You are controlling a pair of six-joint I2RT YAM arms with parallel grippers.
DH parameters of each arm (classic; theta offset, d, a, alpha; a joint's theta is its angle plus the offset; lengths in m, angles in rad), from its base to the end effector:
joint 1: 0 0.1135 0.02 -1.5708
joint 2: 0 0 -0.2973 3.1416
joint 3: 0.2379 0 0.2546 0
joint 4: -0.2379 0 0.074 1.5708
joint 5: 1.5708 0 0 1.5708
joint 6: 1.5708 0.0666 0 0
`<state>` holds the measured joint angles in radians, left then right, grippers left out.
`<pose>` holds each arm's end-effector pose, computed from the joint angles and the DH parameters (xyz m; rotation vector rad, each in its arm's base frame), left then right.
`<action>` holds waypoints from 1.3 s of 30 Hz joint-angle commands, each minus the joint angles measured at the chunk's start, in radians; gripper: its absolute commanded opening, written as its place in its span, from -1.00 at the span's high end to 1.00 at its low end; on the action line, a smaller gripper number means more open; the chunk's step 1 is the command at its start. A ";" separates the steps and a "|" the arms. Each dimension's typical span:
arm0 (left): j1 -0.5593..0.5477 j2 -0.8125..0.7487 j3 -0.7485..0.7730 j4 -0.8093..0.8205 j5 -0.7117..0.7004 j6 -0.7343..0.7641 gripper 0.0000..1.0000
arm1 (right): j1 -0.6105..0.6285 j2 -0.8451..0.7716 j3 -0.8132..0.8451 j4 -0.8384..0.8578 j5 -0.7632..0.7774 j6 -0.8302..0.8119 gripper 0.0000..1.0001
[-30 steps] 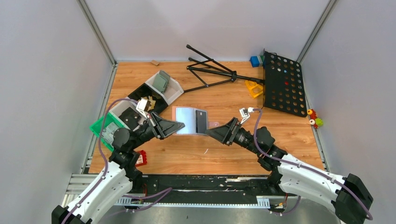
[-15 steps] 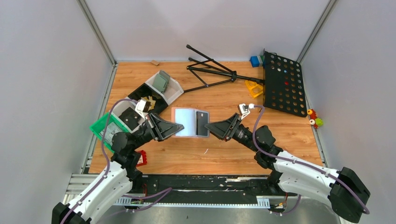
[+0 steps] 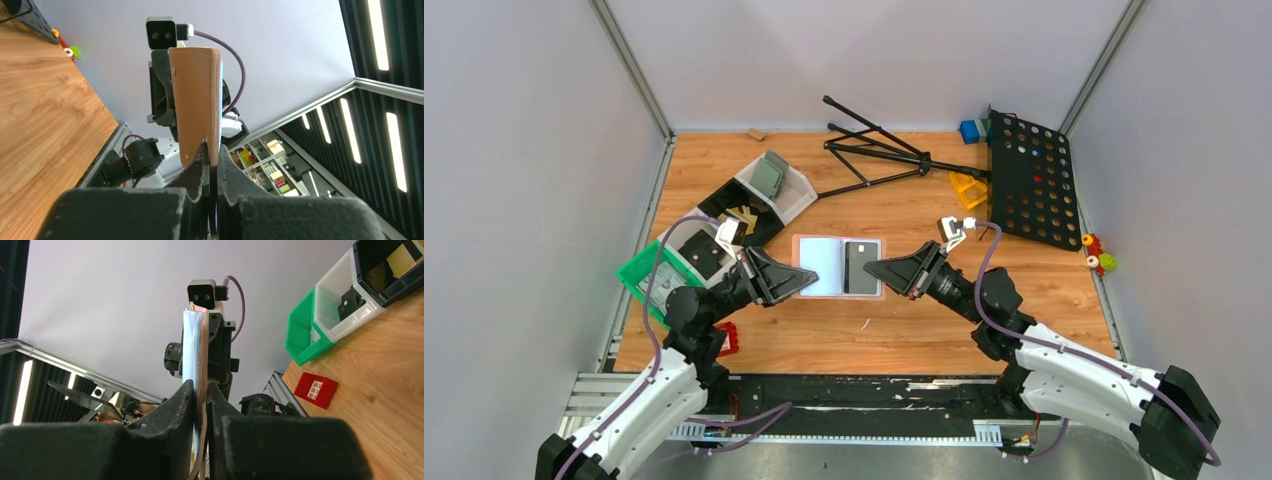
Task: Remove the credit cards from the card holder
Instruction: Remove the credit card from the card holder.
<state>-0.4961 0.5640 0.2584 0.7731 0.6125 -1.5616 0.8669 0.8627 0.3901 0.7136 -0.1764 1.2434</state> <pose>0.1027 -0.0991 0.3131 -0.0873 1.5012 -2.0801 0.1269 0.1675 0.3134 0.1222 1.6057 1.8455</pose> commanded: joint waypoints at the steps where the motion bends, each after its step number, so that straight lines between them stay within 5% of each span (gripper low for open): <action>1: -0.004 -0.052 0.012 -0.058 -0.010 0.083 0.99 | 0.000 -0.036 0.055 -0.079 0.000 -0.061 0.82; 4: -0.004 -0.121 0.066 -0.309 -0.037 0.274 0.70 | 0.000 -0.056 0.079 -0.200 0.011 -0.114 1.00; 9: -0.004 -0.194 0.292 -1.164 -0.363 0.702 -0.08 | 0.000 -0.080 0.132 -0.403 0.065 -0.233 1.00; 12: -0.004 -0.187 0.377 -1.331 -0.467 0.816 -0.31 | -0.001 -0.062 0.155 -0.467 0.090 -0.291 1.00; 16: -0.004 -0.187 0.365 -1.235 -0.351 0.821 -0.21 | 0.000 -0.011 0.178 -0.483 0.084 -0.338 1.00; 20: -0.007 -0.140 0.227 -0.833 -0.066 0.614 0.14 | -0.001 0.046 0.189 -0.444 0.041 -0.348 1.00; 22: -0.022 -0.109 0.201 -0.752 -0.037 0.579 0.25 | 0.000 0.065 0.192 -0.423 0.018 -0.345 1.00; 39: -0.110 0.045 0.158 -0.663 -0.029 0.568 0.32 | 0.001 0.162 0.140 -0.203 -0.158 -0.216 1.00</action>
<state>-0.6010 0.6029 0.4168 0.0673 0.5716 -0.9867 0.8669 1.0256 0.5282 0.3729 -0.2821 0.9771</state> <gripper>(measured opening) 0.344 0.097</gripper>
